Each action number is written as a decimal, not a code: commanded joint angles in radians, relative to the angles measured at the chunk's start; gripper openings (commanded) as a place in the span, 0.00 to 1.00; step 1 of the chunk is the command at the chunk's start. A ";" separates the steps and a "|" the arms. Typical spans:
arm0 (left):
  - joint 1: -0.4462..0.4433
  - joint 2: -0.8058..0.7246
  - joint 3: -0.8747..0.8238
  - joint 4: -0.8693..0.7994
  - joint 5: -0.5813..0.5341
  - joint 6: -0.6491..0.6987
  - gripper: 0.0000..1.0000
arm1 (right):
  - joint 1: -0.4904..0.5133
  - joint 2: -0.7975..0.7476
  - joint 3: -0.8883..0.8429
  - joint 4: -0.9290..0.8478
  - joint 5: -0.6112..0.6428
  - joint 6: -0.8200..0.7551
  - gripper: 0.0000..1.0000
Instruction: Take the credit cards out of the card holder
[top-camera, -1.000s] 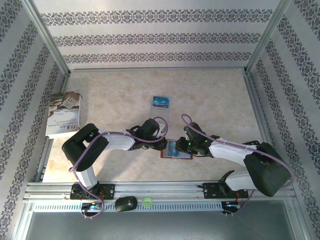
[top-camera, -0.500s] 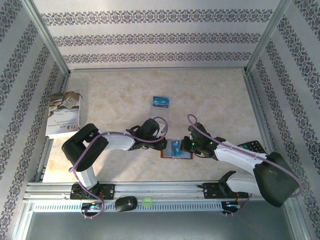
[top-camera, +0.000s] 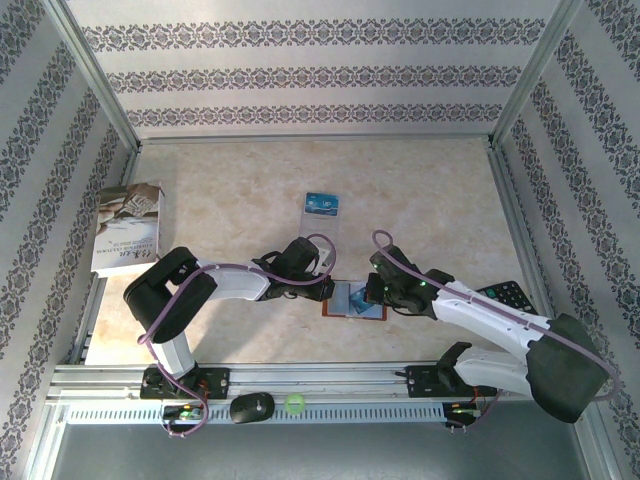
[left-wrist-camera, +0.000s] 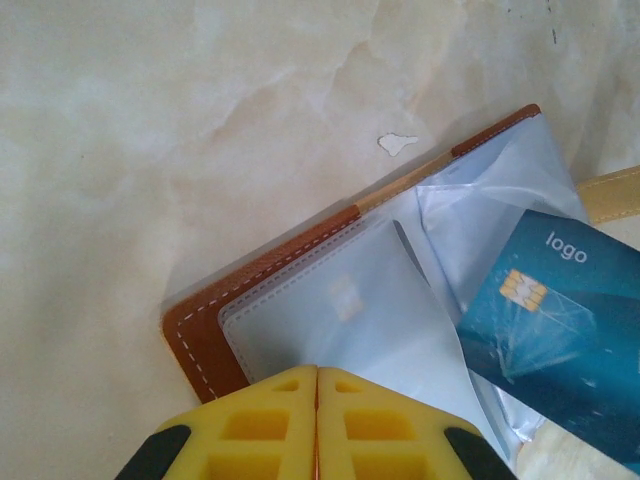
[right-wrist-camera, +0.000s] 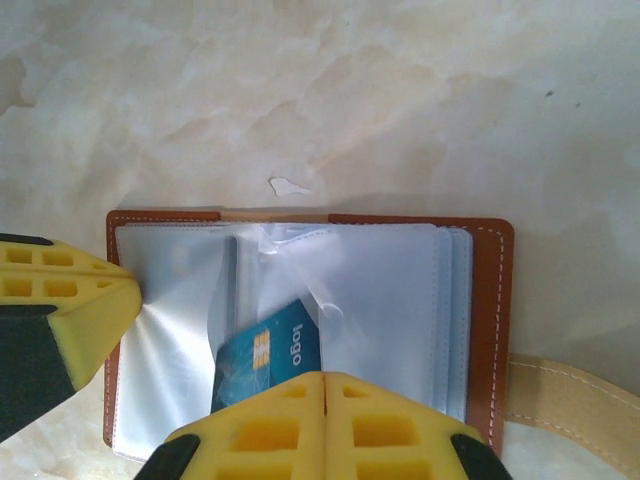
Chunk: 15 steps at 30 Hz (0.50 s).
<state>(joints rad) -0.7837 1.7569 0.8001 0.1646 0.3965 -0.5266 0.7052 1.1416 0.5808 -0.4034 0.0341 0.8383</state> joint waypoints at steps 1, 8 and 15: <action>0.008 0.008 -0.019 -0.100 -0.001 0.019 0.09 | 0.040 0.026 0.042 -0.062 0.105 -0.004 0.00; 0.009 0.007 -0.017 -0.100 0.005 0.017 0.11 | 0.086 0.105 0.040 0.011 0.097 -0.005 0.09; 0.009 -0.007 -0.019 -0.105 0.011 0.014 0.14 | 0.010 0.053 0.081 -0.094 -0.019 -0.166 0.34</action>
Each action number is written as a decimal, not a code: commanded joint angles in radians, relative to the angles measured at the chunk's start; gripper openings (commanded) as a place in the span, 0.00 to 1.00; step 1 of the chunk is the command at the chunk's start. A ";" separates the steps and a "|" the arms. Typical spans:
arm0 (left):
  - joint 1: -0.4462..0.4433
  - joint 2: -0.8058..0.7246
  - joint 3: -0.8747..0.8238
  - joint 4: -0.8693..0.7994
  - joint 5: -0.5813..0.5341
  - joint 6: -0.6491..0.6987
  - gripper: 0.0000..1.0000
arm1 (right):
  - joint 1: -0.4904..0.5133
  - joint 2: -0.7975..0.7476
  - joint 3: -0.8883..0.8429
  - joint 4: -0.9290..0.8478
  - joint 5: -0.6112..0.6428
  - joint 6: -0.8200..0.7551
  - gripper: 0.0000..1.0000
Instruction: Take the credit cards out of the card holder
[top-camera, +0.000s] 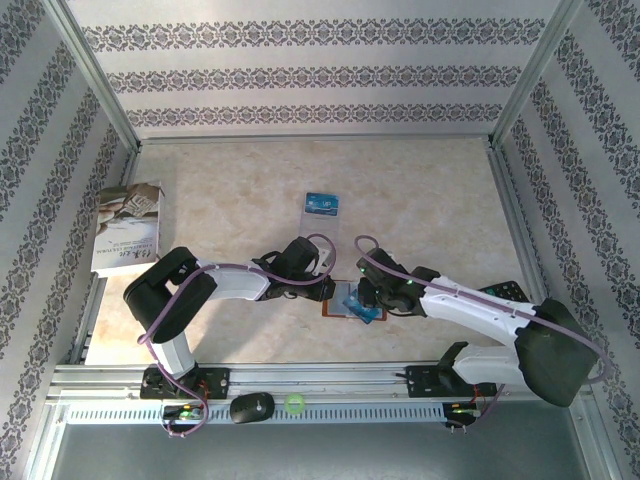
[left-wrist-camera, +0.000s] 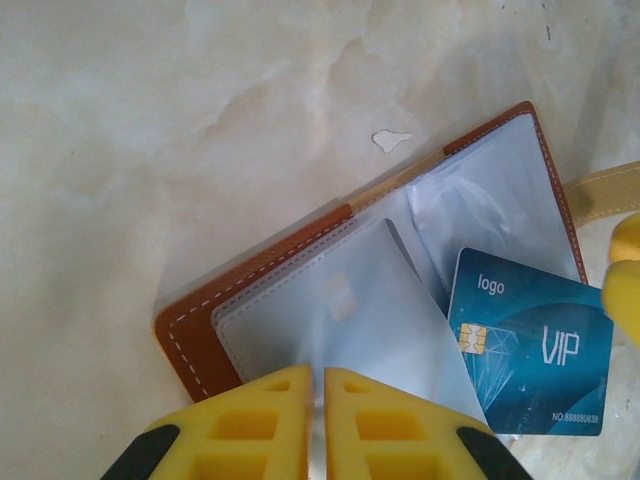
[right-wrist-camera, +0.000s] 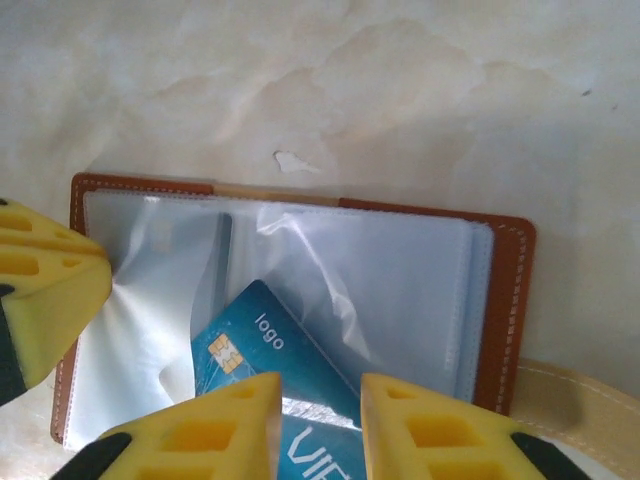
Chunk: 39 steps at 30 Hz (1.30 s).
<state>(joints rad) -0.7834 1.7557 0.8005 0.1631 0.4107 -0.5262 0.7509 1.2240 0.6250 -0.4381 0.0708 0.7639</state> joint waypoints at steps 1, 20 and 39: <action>0.009 -0.006 -0.019 -0.103 -0.001 0.013 0.14 | -0.061 -0.028 0.039 -0.071 -0.102 -0.123 0.38; 0.059 -0.176 -0.046 -0.198 -0.017 0.043 0.27 | -0.052 0.053 0.045 -0.076 -0.228 -0.207 0.46; 0.032 -0.134 -0.004 -0.237 0.072 0.052 0.31 | 0.082 0.248 0.176 -0.141 -0.146 -0.343 0.53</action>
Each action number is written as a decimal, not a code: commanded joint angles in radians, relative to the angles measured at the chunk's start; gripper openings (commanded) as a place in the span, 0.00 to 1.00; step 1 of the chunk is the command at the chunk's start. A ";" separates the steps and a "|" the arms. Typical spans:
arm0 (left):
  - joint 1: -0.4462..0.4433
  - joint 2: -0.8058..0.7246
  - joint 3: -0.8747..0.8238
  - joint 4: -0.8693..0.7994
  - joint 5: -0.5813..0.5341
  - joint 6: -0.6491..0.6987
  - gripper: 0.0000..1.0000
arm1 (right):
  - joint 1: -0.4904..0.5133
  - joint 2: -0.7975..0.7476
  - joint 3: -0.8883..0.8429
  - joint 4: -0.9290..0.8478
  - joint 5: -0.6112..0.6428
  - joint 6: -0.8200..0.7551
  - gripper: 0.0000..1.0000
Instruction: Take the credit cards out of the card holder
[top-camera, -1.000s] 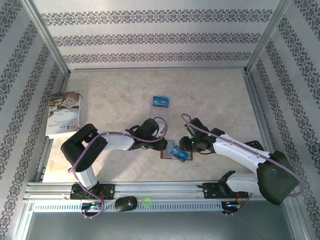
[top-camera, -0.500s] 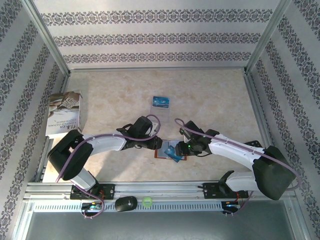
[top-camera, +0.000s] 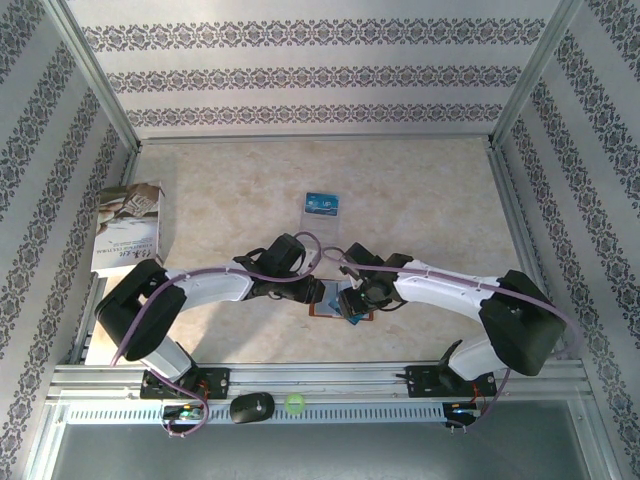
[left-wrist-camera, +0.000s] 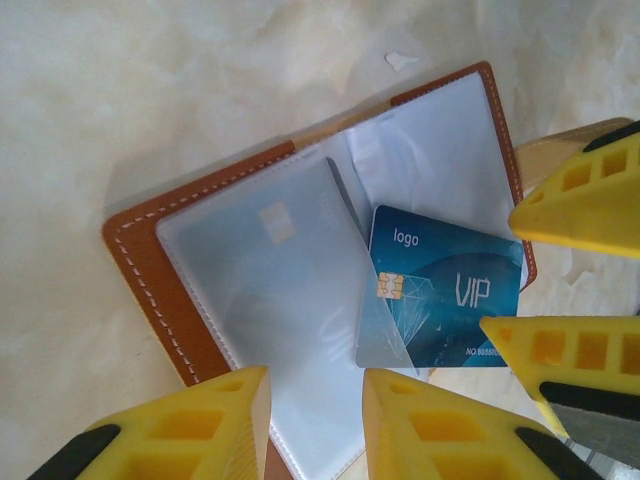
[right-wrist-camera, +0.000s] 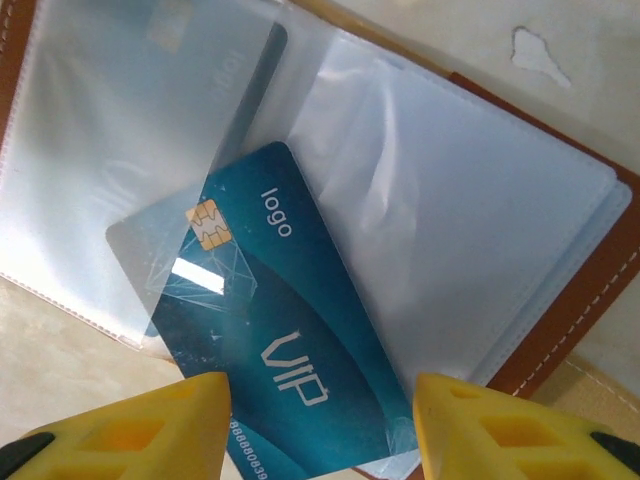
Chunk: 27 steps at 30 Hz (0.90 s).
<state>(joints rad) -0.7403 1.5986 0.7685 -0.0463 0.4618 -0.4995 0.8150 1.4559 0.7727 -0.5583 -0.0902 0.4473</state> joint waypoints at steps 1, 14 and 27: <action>-0.011 0.031 0.029 -0.026 0.023 0.026 0.31 | 0.021 0.021 0.028 -0.018 0.016 -0.025 0.54; -0.014 0.085 0.024 -0.003 0.037 0.013 0.30 | 0.023 0.081 0.020 -0.018 0.040 -0.008 0.59; -0.007 0.035 -0.006 0.014 -0.003 -0.025 0.32 | 0.082 0.037 0.048 -0.055 0.124 -0.044 0.80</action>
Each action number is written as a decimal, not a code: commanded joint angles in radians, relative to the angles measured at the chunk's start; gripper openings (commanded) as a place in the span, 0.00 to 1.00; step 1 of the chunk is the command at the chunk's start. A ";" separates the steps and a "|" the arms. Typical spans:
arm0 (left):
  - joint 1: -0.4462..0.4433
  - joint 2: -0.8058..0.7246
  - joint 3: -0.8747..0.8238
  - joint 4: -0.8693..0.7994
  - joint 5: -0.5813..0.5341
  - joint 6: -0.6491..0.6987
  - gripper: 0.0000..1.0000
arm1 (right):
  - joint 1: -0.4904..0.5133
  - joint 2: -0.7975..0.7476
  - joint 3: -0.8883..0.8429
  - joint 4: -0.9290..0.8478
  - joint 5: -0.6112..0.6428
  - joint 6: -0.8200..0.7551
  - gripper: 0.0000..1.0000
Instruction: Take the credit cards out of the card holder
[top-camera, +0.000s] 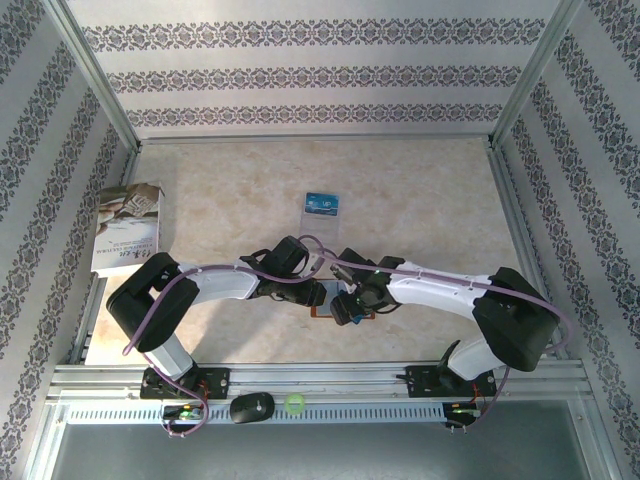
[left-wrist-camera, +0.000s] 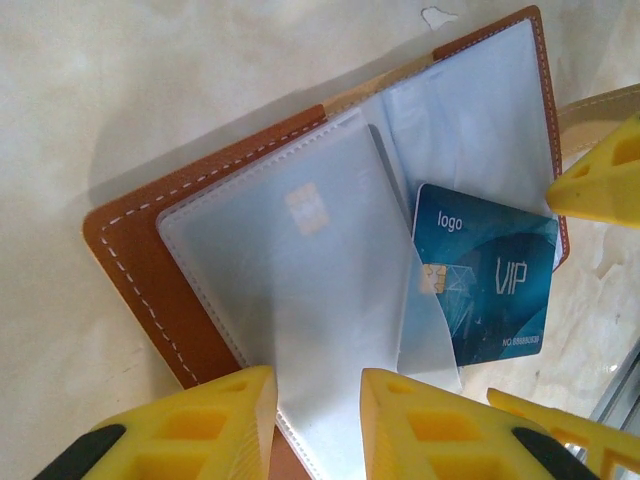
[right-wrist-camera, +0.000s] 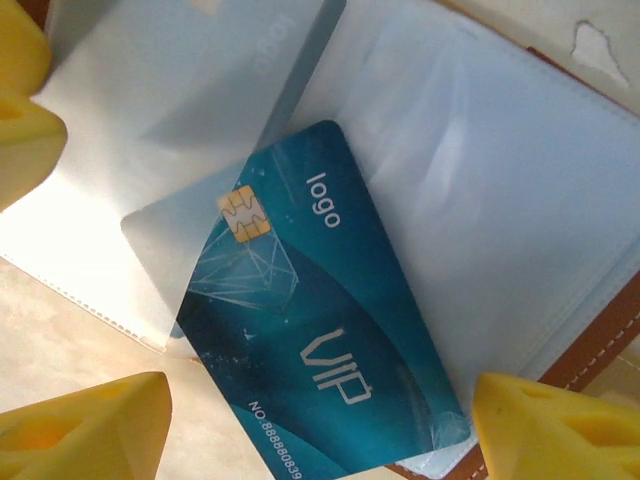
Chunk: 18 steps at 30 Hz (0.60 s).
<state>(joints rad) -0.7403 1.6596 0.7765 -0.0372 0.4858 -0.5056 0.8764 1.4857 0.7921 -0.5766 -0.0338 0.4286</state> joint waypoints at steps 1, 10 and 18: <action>-0.002 -0.040 -0.022 0.007 -0.038 -0.027 0.33 | 0.030 0.013 0.034 -0.041 0.076 -0.032 0.80; 0.021 -0.084 -0.053 0.024 -0.033 -0.044 0.35 | 0.064 0.066 0.047 -0.042 0.111 -0.045 0.80; 0.021 -0.071 -0.064 0.040 -0.029 -0.048 0.34 | 0.071 0.116 0.042 -0.017 0.085 -0.044 0.73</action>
<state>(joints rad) -0.7242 1.5887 0.7166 -0.0372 0.4553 -0.5575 0.9340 1.5635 0.8299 -0.5953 0.0605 0.4049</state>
